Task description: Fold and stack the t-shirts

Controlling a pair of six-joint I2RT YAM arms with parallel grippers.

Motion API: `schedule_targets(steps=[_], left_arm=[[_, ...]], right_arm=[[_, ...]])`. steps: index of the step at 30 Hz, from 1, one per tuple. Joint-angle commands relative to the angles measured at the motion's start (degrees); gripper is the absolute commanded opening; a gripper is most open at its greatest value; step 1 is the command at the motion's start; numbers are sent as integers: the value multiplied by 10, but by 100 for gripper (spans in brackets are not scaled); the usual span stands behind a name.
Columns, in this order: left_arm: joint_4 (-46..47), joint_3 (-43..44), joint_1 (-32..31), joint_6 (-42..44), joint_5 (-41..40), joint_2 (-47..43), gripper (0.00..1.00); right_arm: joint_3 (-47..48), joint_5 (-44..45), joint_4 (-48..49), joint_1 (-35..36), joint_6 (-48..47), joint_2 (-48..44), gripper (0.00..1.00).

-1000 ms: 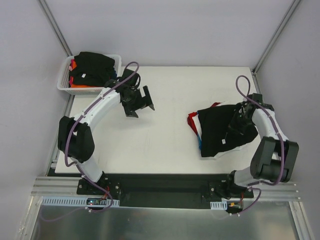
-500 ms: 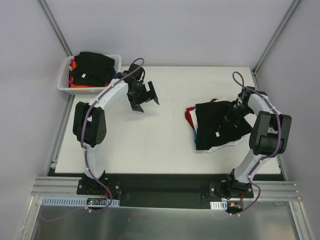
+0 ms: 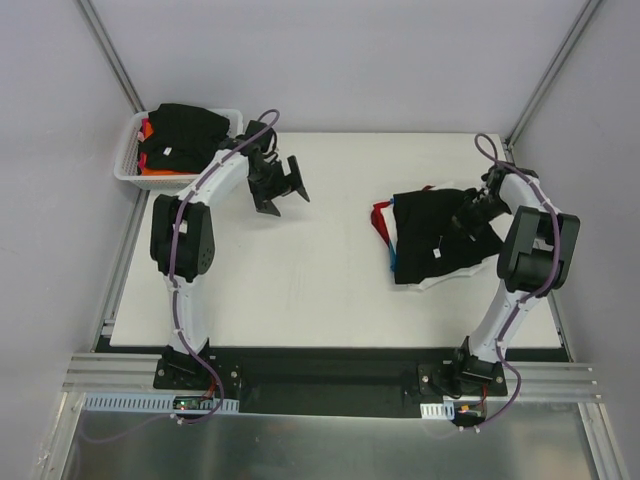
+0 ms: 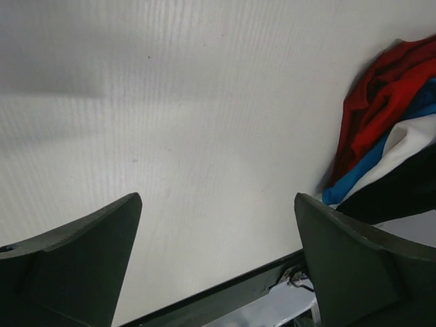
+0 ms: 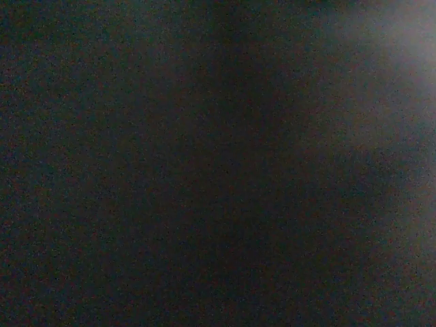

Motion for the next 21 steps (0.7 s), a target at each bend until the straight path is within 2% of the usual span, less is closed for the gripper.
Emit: schedule_targets(steps=[1, 10, 21], left_arm=[[-12, 5, 21, 45, 15, -5, 95], [-17, -34, 35, 78, 29, -28, 96], [-20, -13, 54, 74, 42, -5, 96]], right_arm=[[38, 27, 82, -58, 36, 47, 1], [104, 60, 70, -105, 32, 86, 1], [157, 85, 75, -126, 43, 118, 1]])
